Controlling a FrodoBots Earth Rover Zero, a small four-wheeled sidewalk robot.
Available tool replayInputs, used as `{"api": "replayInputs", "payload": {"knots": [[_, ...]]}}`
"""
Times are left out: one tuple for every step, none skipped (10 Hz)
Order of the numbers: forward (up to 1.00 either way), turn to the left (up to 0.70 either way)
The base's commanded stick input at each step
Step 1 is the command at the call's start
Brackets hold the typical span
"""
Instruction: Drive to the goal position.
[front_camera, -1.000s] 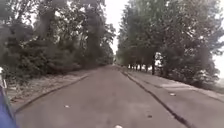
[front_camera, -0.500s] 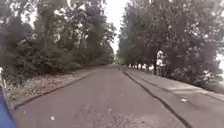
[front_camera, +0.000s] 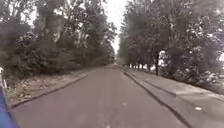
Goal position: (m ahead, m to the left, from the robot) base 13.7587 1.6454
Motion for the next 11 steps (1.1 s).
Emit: {"api": "replayInputs", "payload": {"knots": [[0.7,-0.01],[0.7,-0.01],[0.7,-0.01],[0.7,-0.01],[0.7,-0.01],[0.7,-0.01],[0.7,-0.01],[0.7,-0.01],[0.7,-0.01],[0.7,-0.01],[0.7,-0.01]]}}
